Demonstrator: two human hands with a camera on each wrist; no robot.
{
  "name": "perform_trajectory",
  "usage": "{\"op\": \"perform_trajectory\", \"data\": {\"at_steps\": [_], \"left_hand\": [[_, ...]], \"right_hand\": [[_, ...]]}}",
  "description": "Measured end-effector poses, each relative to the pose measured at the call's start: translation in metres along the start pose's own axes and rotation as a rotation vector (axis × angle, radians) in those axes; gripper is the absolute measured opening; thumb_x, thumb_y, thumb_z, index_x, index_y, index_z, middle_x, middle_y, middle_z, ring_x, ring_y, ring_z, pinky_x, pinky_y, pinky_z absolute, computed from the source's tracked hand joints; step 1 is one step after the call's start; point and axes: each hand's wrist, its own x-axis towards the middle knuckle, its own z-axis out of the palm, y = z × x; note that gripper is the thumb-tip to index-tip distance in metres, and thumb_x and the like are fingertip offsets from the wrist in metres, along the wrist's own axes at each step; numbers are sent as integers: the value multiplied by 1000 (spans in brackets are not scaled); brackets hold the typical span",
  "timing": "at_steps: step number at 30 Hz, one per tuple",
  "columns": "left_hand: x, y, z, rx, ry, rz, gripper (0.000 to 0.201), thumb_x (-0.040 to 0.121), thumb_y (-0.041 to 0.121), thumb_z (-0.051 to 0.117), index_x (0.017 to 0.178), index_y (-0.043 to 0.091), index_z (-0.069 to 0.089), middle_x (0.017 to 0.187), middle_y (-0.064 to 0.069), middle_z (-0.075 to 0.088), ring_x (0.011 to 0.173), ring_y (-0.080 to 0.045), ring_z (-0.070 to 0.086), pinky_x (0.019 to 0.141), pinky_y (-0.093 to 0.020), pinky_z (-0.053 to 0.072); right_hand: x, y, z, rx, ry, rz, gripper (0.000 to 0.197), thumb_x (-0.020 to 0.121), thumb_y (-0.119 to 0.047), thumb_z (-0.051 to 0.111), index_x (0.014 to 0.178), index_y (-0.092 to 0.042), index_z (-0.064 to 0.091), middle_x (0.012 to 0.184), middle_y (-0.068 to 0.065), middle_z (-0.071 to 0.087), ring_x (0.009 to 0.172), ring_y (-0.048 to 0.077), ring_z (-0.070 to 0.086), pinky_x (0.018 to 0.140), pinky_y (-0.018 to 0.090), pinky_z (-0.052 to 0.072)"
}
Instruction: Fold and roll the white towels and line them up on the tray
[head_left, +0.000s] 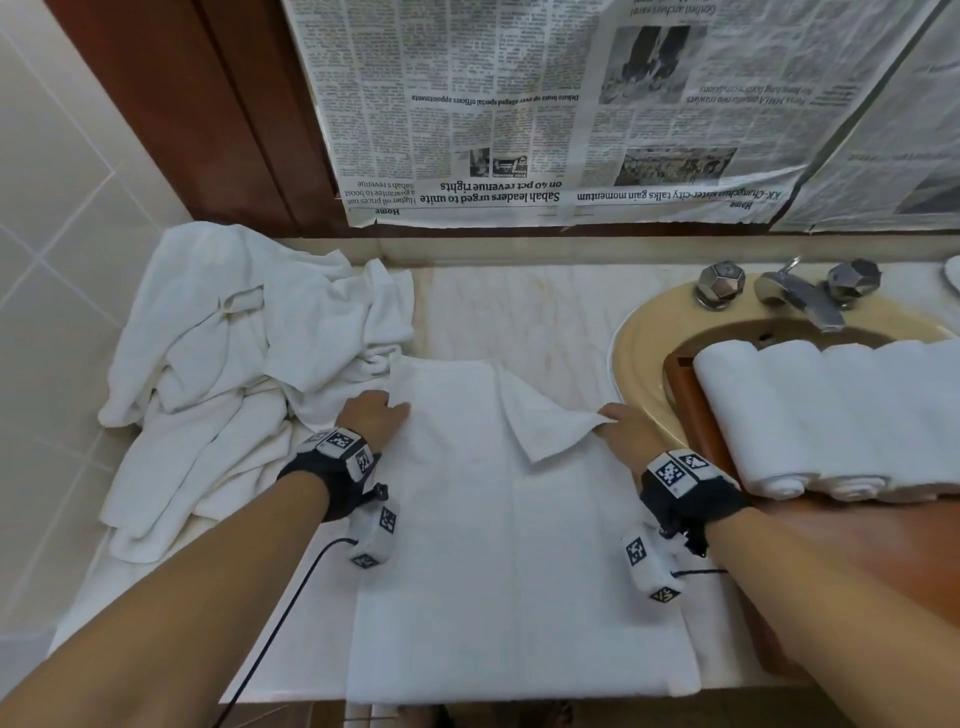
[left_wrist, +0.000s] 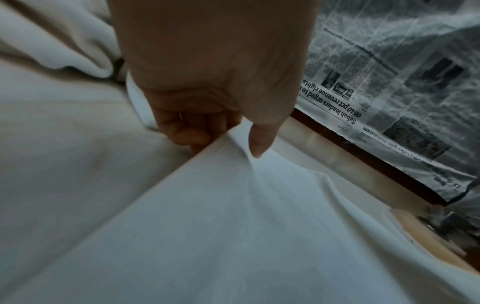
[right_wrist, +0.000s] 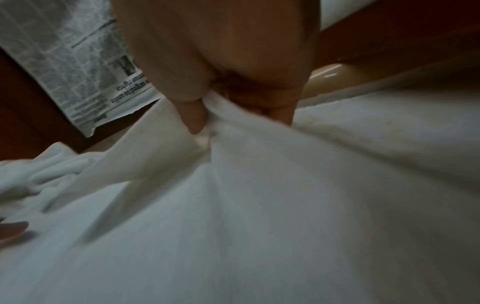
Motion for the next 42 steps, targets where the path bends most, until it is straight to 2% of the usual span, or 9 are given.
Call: {"op": "perform_trajectory", "data": {"at_steps": [2, 5, 10, 15, 18, 22, 25, 31, 42], "left_hand": [[15, 5, -6, -16, 33, 10, 35, 97, 37, 43, 91, 7, 60, 117, -17, 63, 108, -33, 56, 88, -35, 43], [32, 13, -15, -43, 45, 43, 38, 99, 30, 40, 110, 2, 63, 120, -19, 61, 114, -35, 54, 90, -33, 40], [49, 35, -44, -320, 67, 142, 37, 97, 31, 50, 81, 0, 64, 100, -19, 65, 102, -36, 59, 85, -37, 43], [77, 75, -91, -418, 190, 232, 40, 95, 30, 53, 65, 4, 54, 75, -17, 55, 79, -30, 53, 72, -34, 39], [98, 99, -94, -238, 317, 139, 30, 99, 25, 46, 107, 2, 63, 114, -23, 61, 108, -37, 54, 90, -38, 40], [86, 99, -46, -57, 298, 84, 63, 92, 38, 57, 147, 20, 32, 152, -6, 34, 139, -30, 29, 109, -46, 27], [66, 76, -4, 201, 119, 326, 70, 89, 42, 61, 149, 27, 29, 159, 2, 19, 144, -22, 18, 114, -42, 23], [61, 53, 20, 555, -122, 359, 71, 97, 58, 33, 153, 38, -4, 159, 7, -23, 148, -22, -16, 117, -45, 6], [90, 92, 14, 825, -135, 331, 68, 99, 58, 20, 152, 33, -16, 158, -3, -26, 147, -26, -18, 116, -52, -8]], "right_hand": [[12, -4, -10, 110, 22, 73, 22, 96, 0, 44, 96, 4, 65, 100, 19, 61, 100, 30, 54, 75, 27, 34], [26, -14, -22, 245, 8, 268, 34, 102, -8, 38, 126, 12, 51, 118, 20, 56, 119, 37, 51, 85, 29, 34], [40, -36, -53, 376, 42, 229, 57, 96, -54, 44, 110, -1, 58, 101, 14, 65, 97, 31, 62, 88, 37, 47], [79, -77, -90, 407, 151, 163, 57, 95, -53, 46, 112, 0, 58, 113, 19, 62, 107, 37, 59, 102, 44, 43], [104, -96, -90, 227, 255, 242, 59, 100, -46, 40, 131, 4, 47, 129, 22, 52, 116, 37, 51, 97, 37, 38], [90, -93, -54, -180, 391, 141, 56, 94, -36, 54, 139, -9, 36, 145, 18, 34, 131, 37, 34, 102, 45, 34], [59, -66, -16, -442, 247, -58, 53, 93, -37, 52, 140, -17, 38, 154, 10, 20, 140, 30, 22, 108, 42, 29], [52, -38, 15, -740, -26, -76, 66, 98, -51, 35, 151, -18, 15, 161, 11, -6, 148, 29, -3, 117, 42, 17], [97, -52, 14, -890, -102, -7, 74, 98, -58, 11, 152, -15, -14, 158, 16, -21, 148, 31, -11, 119, 42, 8]]}}
